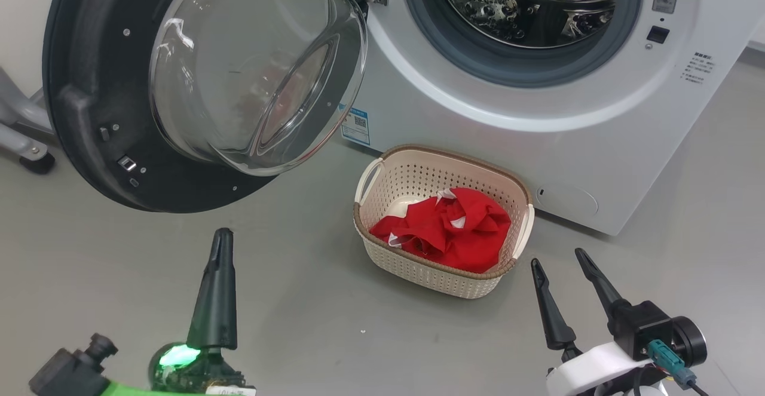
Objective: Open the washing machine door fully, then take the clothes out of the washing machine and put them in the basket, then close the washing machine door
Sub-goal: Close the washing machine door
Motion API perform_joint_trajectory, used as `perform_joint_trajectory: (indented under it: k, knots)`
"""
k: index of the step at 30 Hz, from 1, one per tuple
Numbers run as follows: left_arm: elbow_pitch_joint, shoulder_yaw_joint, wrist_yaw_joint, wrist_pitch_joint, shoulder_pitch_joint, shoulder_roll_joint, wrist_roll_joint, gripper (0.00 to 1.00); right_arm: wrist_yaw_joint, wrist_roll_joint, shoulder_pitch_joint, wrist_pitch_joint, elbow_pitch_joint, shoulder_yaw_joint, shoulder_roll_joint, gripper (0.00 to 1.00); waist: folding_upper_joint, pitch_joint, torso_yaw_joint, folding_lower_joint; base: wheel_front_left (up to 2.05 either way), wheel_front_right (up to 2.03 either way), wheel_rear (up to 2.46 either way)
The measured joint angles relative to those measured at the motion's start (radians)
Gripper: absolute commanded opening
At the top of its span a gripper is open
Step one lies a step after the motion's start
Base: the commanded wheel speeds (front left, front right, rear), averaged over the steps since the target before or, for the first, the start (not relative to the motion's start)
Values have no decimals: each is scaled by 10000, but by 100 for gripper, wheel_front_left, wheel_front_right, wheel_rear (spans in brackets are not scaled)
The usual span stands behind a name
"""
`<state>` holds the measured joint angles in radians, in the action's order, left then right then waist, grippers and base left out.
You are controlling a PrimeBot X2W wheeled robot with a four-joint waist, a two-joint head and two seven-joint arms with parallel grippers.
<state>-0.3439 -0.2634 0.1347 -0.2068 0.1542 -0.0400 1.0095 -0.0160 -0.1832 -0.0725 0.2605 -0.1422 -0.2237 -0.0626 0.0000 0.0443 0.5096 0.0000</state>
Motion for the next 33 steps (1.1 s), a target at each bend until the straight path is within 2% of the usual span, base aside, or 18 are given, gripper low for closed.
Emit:
perform_joint_trajectory:
  k: [3,5,9,14,18,21,24,30,31,33]
  knots:
    - [-905,-355,-12,-336,-41,-56,1442,0,-27,15,65,-15,52,-23,-42,100,0,120,-1,0,0,0,0]
    - [-1386,-263,-12,-370,-257,-59,2399,0,-36,31,85,-77,67,-31,-75,100,0,204,-9,0,0,0,0]
    - [-2011,1200,-12,-332,-1497,-54,4238,0,-36,79,174,-102,144,-15,-186,100,0,377,-31,0,0,0,0]
    - [-2123,2878,-13,-313,-2770,-107,5172,0,-35,100,277,-215,295,67,-337,100,0,617,-36,0,0,0,0]
    - [-1430,4077,-21,-73,-3701,-775,5887,0,-40,121,349,-314,410,58,-393,100,0,834,-41,0,0,0,0]
    - [-523,4980,-360,65,-4285,-1246,6518,0,-113,215,570,-378,499,-25,-462,100,0,1004,-79,0,0,0,0]
    - [566,5641,-821,349,-4707,-1967,6753,0,-207,274,748,-445,535,-113,-508,100,0,1137,-194,0,0,0,0]
    - [2439,5988,-1672,1087,-5673,-2943,7413,0,-263,274,818,-535,581,-82,-650,100,0,1337,-474,0,0,0,0]
    - [2976,6092,-1979,1279,-5903,-3218,7682,0,-270,274,836,-566,640,-102,-658,100,0,1412,-549,0,0,0,0]
    - [3482,6157,-2282,1436,-6049,-3444,7714,0,-272,278,848,-633,719,-105,-686,100,0,1497,-618,0,0,0,0]
